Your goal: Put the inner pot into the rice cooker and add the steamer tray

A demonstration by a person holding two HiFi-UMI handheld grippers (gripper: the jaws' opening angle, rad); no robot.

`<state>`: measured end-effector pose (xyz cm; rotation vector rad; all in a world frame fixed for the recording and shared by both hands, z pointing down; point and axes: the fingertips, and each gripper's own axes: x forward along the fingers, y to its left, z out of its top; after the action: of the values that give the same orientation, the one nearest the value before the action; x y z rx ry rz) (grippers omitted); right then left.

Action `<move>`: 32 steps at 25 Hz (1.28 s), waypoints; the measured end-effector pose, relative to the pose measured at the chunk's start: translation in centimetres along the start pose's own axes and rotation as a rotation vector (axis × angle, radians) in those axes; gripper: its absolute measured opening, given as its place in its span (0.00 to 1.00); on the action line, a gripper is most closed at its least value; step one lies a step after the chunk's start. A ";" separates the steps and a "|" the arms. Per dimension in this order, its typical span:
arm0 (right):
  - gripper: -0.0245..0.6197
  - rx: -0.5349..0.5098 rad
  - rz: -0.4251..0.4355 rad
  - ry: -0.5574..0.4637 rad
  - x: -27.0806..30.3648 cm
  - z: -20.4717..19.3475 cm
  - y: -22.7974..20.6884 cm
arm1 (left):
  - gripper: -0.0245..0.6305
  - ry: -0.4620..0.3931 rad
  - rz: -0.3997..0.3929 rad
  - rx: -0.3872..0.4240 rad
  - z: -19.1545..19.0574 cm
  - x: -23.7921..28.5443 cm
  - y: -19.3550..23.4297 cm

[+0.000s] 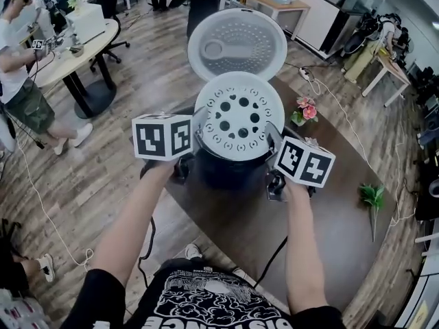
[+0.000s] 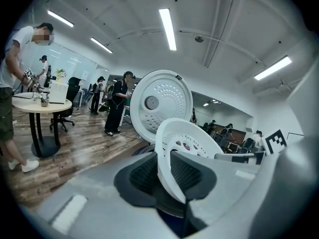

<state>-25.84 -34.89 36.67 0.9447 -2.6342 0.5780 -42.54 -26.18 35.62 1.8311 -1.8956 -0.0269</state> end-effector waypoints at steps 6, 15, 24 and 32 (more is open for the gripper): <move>0.21 -0.017 -0.024 0.031 1.2 -1.5 -0.2 | 0.17 0.026 0.006 0.033 -1.5 0.6 1.0; 0.23 -0.068 -0.075 0.047 1.5 -2.0 -0.4 | 0.19 0.041 0.034 0.123 -2.4 1.3 1.1; 0.25 -0.140 -0.141 0.060 1.6 -2.4 -1.0 | 0.22 0.055 0.058 0.161 -2.9 2.1 1.3; 0.27 -0.149 -0.139 0.049 1.8 -2.3 -1.0 | 0.24 0.111 0.094 0.213 -4.2 2.4 1.9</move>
<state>-26.22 -35.52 39.64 1.0423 -2.5039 0.3615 -42.70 -26.95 40.75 1.8341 -1.9658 0.3131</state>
